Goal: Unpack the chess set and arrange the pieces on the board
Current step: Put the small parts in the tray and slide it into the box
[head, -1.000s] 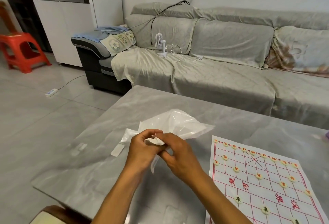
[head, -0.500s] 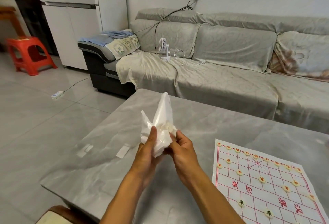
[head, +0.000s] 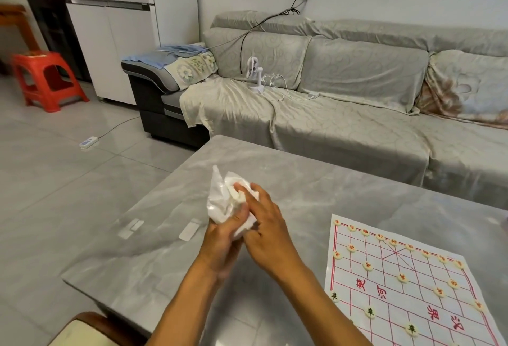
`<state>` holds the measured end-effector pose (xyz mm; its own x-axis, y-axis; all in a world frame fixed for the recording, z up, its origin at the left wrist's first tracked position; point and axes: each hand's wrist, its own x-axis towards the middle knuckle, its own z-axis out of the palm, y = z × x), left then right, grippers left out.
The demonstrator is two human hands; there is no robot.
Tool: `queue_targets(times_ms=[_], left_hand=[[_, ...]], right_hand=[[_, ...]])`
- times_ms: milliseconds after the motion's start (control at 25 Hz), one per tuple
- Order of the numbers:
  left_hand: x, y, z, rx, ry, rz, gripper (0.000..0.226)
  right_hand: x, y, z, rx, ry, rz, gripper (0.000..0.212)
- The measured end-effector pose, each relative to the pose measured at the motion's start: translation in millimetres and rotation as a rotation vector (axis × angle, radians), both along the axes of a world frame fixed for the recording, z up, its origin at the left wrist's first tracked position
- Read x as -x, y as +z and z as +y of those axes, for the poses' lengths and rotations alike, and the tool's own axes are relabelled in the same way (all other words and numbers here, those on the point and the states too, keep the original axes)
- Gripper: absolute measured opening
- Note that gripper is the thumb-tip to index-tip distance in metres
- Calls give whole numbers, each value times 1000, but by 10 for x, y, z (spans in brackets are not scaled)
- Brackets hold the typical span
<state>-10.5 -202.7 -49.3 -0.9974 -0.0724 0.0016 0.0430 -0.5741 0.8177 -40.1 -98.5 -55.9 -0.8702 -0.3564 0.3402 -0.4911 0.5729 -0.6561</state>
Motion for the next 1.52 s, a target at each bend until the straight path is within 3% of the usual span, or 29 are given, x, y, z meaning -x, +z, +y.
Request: queue_targets(times_ms=[40, 120, 240, 280, 360, 440, 520, 600, 720, 760, 920, 1080, 1240, 1360, 1440, 1520], left_hand=[[4, 5, -38, -82, 44, -22, 46], [7, 28, -143, -251, 97, -76, 39], [-2, 39, -256, -434, 53, -105, 37], [-8, 31, -259, -361, 35, -116, 37], [-8, -26, -228, 11, 95, -162, 38], [18, -97, -191, 384, 238, -158, 44], [11, -104, -136, 580, 267, -86, 55], [-16, -45, -142, 444, 227, -108, 60], [-276, 99, -290, -124, 50, -164, 42], [-442, 120, -381, -228, 28, -177, 42], [-1147, 162, -893, -206, 130, -218, 52], [-1802, 80, -1448, -39, 215, -206, 51], [-2275, -554, -1827, 367, 458, -444, 25], [-2572, -1324, -2142, 1012, 571, -715, 22], [-2720, -1778, -2273, 1494, 461, -594, 13], [-2776, -2022, -2285, 1810, 205, -418, 24]], right_hand=[[-37, 44, -10, 69, 109, -76, 59], [-104, 95, 52, 420, 191, -248, 73], [-73, 159, 184, 911, -20, -688, 73], [-61, 133, 218, 978, -21, -847, 66], [-60, 105, 208, 1061, 38, -900, 44], [-93, 146, 104, 1024, 37, -739, 41], [-161, 147, -30, 840, 36, -576, 47], [-235, 95, -167, 649, 106, -498, 48], [-377, 37, -265, 505, 251, -504, 62], [-458, 45, -322, 461, 316, -527, 69], [-1027, 137, -828, 205, 465, -469, 83], [-1619, -44, -1545, 265, 303, -424, 52], [-2078, -528, -1940, 482, 74, -817, 15], [-2183, -887, -2031, 473, -61, -940, 23], [-2229, -1069, -2087, 374, -74, -926, 17], [-2263, -1228, -2150, 215, -73, -902, 28]])
